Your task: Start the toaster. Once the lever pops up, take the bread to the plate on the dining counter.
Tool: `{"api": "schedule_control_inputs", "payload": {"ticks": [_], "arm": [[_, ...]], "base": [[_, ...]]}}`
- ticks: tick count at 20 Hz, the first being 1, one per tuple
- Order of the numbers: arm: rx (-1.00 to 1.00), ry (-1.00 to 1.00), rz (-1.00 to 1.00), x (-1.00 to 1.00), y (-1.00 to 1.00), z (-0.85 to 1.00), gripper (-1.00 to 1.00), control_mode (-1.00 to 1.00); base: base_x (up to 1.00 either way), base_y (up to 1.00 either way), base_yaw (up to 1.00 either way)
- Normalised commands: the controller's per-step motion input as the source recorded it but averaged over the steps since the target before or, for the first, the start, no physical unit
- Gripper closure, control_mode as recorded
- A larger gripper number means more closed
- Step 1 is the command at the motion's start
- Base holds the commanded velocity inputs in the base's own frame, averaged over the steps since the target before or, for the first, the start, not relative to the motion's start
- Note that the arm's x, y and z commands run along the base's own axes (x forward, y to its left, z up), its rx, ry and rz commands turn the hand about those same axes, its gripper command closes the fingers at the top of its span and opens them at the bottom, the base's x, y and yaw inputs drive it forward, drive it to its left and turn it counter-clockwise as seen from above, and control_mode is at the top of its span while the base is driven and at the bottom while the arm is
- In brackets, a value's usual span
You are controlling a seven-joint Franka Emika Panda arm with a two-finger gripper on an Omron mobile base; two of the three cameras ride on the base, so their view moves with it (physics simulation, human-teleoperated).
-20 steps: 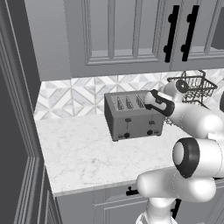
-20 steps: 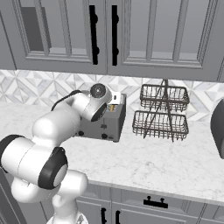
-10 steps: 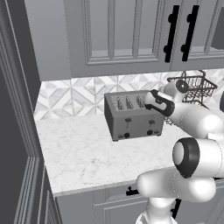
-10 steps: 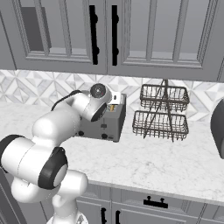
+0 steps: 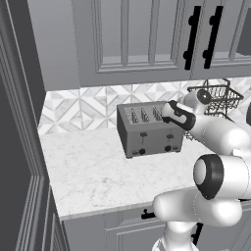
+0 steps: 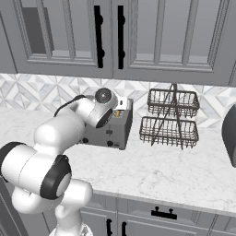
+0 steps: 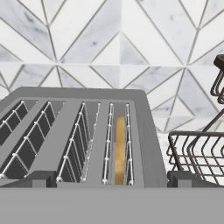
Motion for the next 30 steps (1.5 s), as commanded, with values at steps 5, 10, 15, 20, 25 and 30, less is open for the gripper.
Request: {"api": "schedule_control_inputs", "payload": {"ticks": [5,10,15,20,25,30], "arm": [[0.0,0.0,0.0,0.0,0.0,0.0,-1.0,-1.0],[0.0,0.0,0.0,0.0,0.0,0.0,-1.0,-1.0],[0.0,0.0,0.0,0.0,0.0,0.0,-1.0,-1.0],[0.0,0.0,0.0,0.0,0.0,0.0,-1.0,-1.0],[0.0,0.0,0.0,0.0,0.0,0.0,-1.0,-1.0],[0.0,0.0,0.0,0.0,0.0,0.0,-1.0,-1.0]], "base": [[0.0,0.0,0.0],[0.0,0.0,0.0],[0.0,0.0,0.0],[0.0,0.0,0.0],[0.0,0.0,0.0],[0.0,0.0,0.0]]}}
